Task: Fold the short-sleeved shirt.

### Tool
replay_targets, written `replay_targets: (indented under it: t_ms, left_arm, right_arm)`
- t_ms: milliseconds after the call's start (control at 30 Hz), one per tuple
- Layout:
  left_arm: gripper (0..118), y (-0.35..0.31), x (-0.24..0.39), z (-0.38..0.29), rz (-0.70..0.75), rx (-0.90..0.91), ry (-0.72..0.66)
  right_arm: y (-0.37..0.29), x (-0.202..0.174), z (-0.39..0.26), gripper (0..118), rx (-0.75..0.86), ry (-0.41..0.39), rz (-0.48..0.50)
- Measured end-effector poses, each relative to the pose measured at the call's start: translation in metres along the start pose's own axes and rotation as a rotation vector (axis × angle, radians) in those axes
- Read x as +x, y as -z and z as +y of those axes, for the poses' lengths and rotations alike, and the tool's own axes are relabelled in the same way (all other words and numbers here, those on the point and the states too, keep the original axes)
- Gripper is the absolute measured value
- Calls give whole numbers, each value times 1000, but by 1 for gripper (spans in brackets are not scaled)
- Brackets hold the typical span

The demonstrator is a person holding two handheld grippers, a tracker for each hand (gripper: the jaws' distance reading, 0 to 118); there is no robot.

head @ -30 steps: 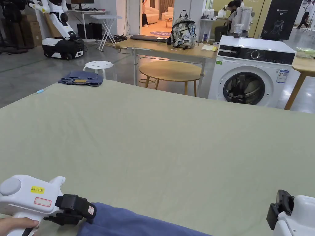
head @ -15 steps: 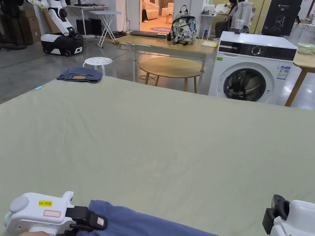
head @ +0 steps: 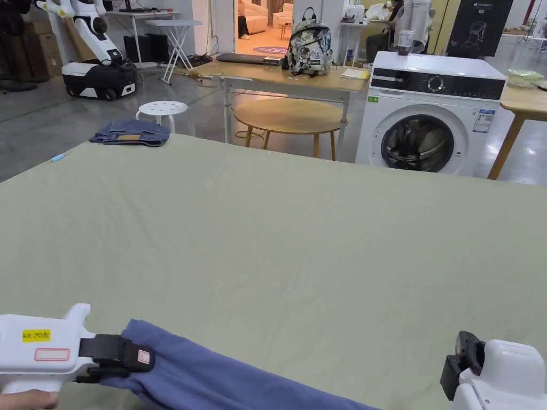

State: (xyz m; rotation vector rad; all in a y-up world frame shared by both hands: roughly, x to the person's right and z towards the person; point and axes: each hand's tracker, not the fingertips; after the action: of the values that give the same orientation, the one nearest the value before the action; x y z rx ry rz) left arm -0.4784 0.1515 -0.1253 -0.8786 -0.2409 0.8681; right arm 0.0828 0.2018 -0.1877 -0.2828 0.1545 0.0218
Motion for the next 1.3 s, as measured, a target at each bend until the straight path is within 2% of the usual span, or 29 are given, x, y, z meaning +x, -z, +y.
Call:
replay_targets:
  t_ms: [167,400,567,733,833,1033,1167,1300]
  left_arm:
    - [4,-34,31,-1,145,42,54]
    - [4,-18,84,-20,33,4,79]
    - [4,22,116,-39,-118,-67,79]
    - [4,79,145,-59,-115,-129,105]
    - [4,119,153,-70,-88,-180,102]
    - [4,197,153,-92,97,-311,152]
    - [4,224,149,-99,137,-330,165]
    - [7,223,156,-101,164,-327,182]
  right_arm:
    - [1,1,2,0,4,0,4]
    - [3,1,2,0,-3,3,10]
    - [0,4,1,0,-2,2,5]
    - [-2,12,-3,0,-12,11,-9]
    - [-4,17,-5,0,-19,16,-20]
    - [-8,30,-10,0,-35,27,-47]
    - [-10,37,-13,0,-44,32,-64]
    - [-10,39,-15,0,-52,43,-70]
